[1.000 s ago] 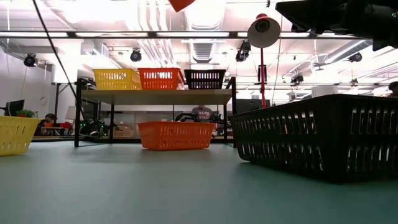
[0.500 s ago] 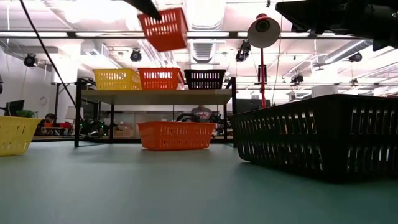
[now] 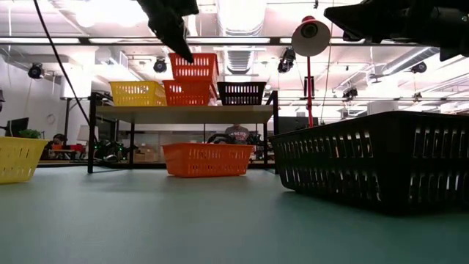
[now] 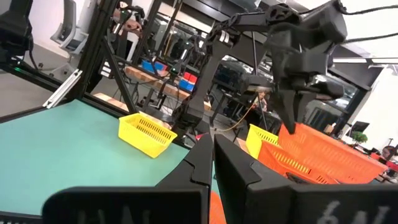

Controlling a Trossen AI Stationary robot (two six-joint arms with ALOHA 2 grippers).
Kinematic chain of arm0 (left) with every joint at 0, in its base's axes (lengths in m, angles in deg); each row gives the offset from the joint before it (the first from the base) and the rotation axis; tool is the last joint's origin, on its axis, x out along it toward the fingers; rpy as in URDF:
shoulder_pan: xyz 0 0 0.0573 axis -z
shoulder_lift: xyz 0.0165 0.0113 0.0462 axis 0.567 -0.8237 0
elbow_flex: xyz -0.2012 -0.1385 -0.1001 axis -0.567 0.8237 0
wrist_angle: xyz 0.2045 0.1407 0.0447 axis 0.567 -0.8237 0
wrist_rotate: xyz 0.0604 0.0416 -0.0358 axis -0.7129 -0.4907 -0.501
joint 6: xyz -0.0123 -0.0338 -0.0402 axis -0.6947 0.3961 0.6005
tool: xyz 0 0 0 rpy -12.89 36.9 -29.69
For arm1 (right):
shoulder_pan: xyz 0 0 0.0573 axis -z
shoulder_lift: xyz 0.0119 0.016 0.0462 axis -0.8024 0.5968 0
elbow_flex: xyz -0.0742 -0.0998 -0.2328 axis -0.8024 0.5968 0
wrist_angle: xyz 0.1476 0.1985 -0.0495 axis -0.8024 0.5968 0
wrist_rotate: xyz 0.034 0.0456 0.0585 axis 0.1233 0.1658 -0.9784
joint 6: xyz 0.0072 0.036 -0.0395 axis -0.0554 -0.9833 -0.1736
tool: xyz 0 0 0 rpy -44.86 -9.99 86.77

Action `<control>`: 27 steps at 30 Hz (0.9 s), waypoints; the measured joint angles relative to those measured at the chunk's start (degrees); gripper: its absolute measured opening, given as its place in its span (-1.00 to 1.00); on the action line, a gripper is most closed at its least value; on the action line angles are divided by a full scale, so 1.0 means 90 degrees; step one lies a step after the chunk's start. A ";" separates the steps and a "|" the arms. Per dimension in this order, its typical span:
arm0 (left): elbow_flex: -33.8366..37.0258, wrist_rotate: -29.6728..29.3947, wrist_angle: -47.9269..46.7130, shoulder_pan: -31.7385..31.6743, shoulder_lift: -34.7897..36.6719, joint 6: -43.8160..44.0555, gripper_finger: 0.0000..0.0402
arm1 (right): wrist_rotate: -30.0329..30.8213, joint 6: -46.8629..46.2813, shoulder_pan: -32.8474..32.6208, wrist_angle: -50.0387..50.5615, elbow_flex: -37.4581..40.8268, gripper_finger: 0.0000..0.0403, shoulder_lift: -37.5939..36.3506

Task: Stack baskets on shelf by color
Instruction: Stack the bottom orange bin on top of the orange bin on the shelf

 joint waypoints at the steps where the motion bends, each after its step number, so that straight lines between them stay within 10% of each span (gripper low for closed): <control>1: 0.0000 0.0007 -0.0052 -0.0006 -0.0031 0.0002 -1.00 | 0.0000 0.0000 0.0000 -0.0002 0.0000 -0.96 0.0000; 27: 0.0007 0.0048 -0.0205 -0.0004 -0.0160 0.0043 -0.94 | 0.0002 0.0114 0.0000 -0.0009 0.0000 -0.96 0.0000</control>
